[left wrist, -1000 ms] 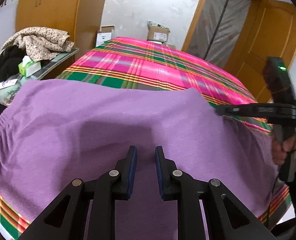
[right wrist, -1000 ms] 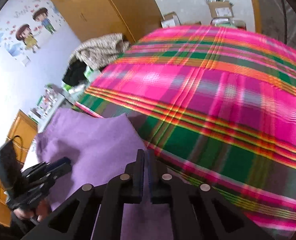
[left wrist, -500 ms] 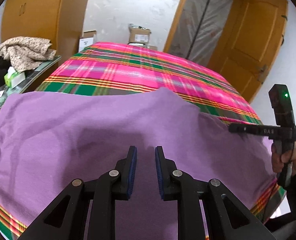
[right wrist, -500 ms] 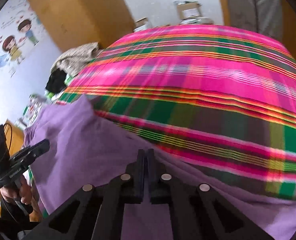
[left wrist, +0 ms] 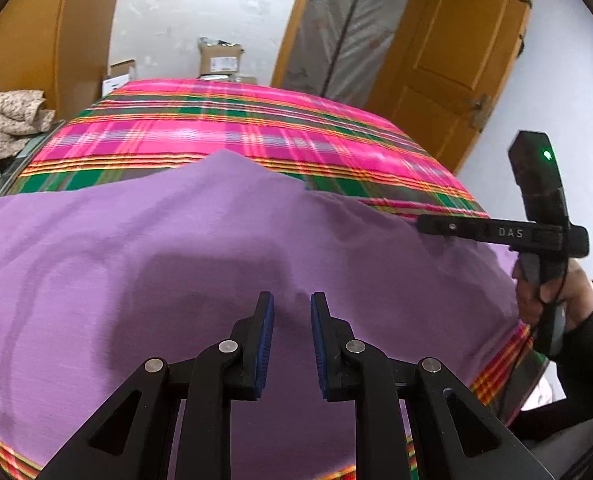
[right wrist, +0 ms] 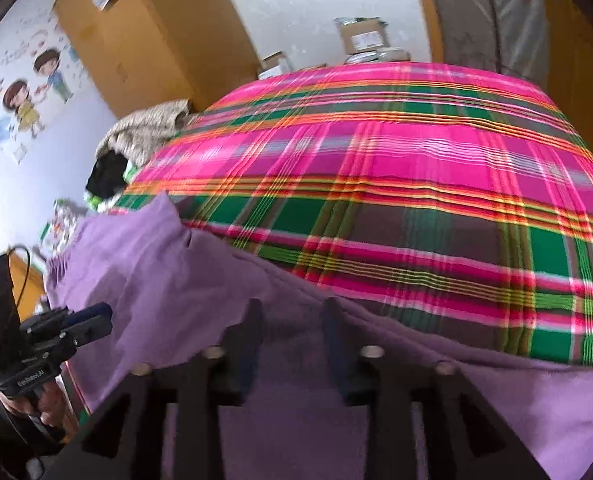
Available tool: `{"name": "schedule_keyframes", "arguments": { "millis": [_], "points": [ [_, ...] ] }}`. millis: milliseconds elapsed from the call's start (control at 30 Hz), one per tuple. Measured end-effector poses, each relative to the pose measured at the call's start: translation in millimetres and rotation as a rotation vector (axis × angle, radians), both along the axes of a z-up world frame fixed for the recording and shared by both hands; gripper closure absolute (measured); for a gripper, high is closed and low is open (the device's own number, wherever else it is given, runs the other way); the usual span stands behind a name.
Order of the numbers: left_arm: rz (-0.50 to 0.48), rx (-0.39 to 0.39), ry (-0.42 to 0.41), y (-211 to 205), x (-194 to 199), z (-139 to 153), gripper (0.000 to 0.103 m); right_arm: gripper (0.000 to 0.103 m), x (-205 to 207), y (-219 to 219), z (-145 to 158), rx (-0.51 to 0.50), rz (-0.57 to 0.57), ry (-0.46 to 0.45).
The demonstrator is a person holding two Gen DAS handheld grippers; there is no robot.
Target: Fold clothes
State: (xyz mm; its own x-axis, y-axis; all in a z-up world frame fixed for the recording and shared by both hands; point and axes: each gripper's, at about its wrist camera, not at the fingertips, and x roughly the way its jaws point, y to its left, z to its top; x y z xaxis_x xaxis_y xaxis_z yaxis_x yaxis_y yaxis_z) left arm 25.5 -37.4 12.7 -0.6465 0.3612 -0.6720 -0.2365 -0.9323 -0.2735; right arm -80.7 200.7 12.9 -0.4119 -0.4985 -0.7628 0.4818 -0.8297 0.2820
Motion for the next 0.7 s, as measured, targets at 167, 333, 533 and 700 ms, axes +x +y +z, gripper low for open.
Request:
{"name": "schedule_keyframes", "arguments": {
  "millis": [167, 333, 533, 700],
  "points": [
    [-0.029, -0.007, -0.006, 7, 1, -2, 0.084, 0.098, -5, -1, -5, 0.083, -0.024, 0.054],
    [-0.043, -0.021, -0.008, 9, 3, -4, 0.084, 0.101, -4, 10, -4, 0.087, -0.069, 0.053],
    [-0.084, -0.029, 0.003, 17, 8, -3, 0.084, 0.093, 34, 16, 16, -0.017, 0.022, 0.071],
    [-0.185, -0.018, 0.016, 41, 16, -2, 0.084, 0.093, 82, 17, 14, -0.045, 0.170, 0.049]
  ]
}}
